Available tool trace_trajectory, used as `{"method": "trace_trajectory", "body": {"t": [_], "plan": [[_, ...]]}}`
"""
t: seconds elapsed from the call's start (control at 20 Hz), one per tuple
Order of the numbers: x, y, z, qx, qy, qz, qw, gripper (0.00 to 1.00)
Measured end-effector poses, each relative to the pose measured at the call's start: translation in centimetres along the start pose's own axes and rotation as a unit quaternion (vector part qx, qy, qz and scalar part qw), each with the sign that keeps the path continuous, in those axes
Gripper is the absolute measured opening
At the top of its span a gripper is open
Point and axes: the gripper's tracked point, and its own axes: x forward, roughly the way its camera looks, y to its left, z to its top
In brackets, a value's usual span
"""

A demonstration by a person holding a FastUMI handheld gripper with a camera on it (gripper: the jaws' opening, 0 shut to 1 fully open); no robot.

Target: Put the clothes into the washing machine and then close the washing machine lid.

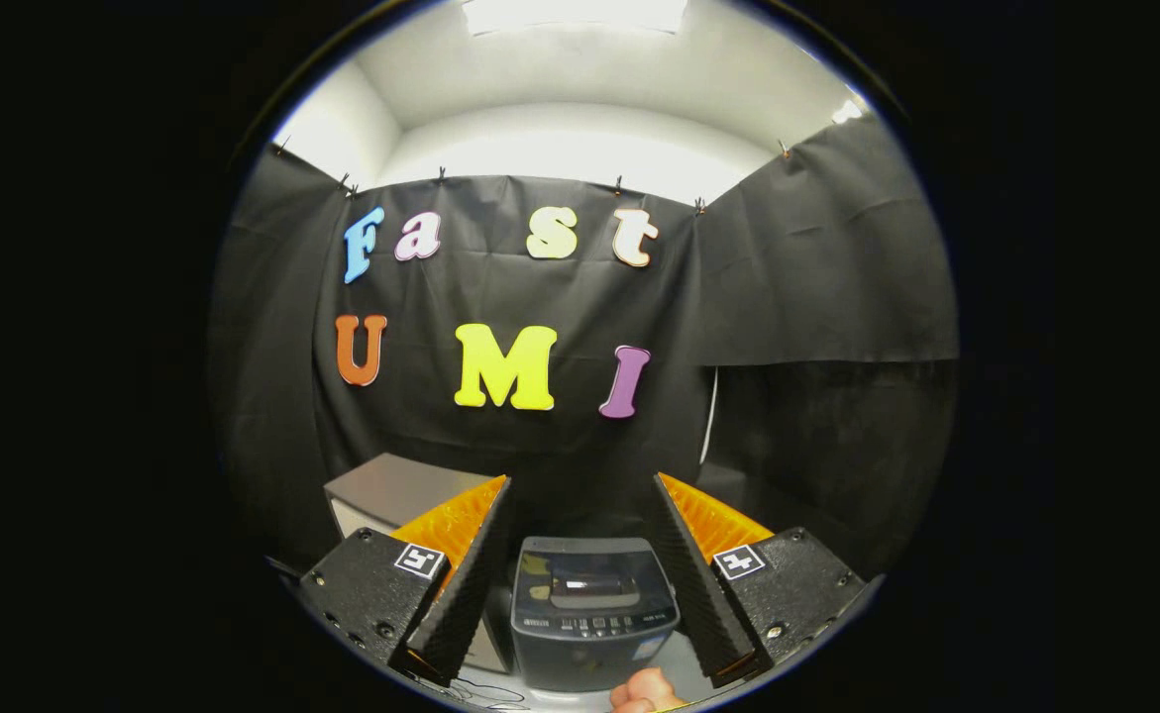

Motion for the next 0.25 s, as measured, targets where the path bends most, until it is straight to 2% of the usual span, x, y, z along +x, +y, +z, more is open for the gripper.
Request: {"method": "trace_trajectory", "body": {"t": [0.1, 0.25], "plan": [[-1.9, 0.7, 0.4, -0.001, -0.020, 0.002, 1.000, 0.81], [-4.1, 1.4, -0.9, -0.011, -0.007, 0.012, 1.000, 0.81]]}}
